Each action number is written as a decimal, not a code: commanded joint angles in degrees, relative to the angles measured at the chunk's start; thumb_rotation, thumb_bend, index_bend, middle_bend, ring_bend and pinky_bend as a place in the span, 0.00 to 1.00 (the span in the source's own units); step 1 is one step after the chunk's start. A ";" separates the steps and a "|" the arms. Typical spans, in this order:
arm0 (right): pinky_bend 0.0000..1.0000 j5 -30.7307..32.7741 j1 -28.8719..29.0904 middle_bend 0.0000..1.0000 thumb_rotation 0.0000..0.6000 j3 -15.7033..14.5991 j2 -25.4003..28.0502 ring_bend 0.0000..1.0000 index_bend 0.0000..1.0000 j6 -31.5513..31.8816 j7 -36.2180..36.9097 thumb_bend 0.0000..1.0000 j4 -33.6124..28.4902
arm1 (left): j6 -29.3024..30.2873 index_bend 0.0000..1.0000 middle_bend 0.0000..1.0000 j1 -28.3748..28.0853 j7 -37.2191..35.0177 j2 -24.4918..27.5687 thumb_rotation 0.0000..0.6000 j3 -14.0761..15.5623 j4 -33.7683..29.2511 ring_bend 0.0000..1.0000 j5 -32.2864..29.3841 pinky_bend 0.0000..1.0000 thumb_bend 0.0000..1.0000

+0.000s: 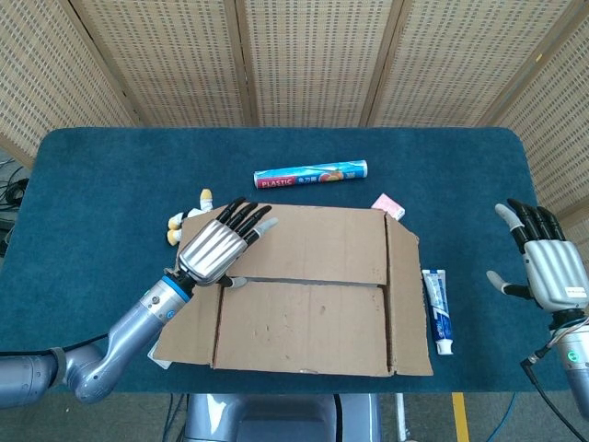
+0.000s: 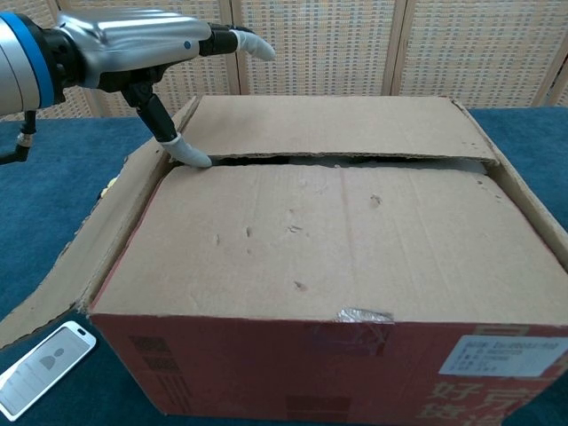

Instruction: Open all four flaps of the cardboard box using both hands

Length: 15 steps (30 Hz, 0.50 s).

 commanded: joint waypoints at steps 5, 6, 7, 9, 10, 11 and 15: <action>0.00 -0.12 -0.34 0.03 1.00 -0.04 0.17 0.00 0.07 0.34 0.00 0.26 -0.20 | 1.65 0.05 0.00 0.43 -0.45 -0.32 0.85 -0.42 0.37 0.00 0.71 0.00 0.12; 0.00 -0.13 -0.37 0.03 1.00 -0.02 0.20 0.00 0.07 0.40 0.01 0.26 -0.23 | 2.05 0.05 0.00 0.55 -0.57 -0.31 0.85 -0.52 0.43 0.00 0.98 0.00 0.12; 0.00 -0.16 -0.40 0.03 1.00 -0.02 0.23 0.00 0.07 0.43 0.03 0.26 -0.27 | 2.30 0.05 0.00 0.64 -0.65 -0.28 0.85 -0.59 0.45 0.00 1.15 0.00 0.12; 0.00 -0.28 -0.46 0.03 1.00 0.02 0.30 0.00 0.07 0.53 0.11 0.26 -0.37 | 3.53 0.05 0.00 1.01 -1.02 0.03 0.86 -1.10 0.38 0.00 1.80 0.00 0.12; 0.00 -0.34 -0.47 0.03 1.00 0.01 0.27 0.00 0.07 0.52 0.17 0.26 -0.35 | 4.40 0.05 0.00 1.26 -1.46 0.28 0.86 -1.57 0.28 0.00 2.25 0.00 0.12; 0.00 -0.36 -0.46 0.03 1.00 0.04 0.26 0.00 0.07 0.53 0.20 0.26 -0.34 | 4.85 0.05 0.00 1.40 -1.69 0.38 0.85 -1.75 0.29 0.00 2.63 0.00 0.12; 0.00 -0.39 -0.48 0.03 1.00 0.08 0.25 0.00 0.07 0.49 0.29 0.26 -0.32 | 6.31 0.05 0.00 1.67 -2.34 0.57 0.86 -2.67 0.94 0.00 3.77 0.00 0.12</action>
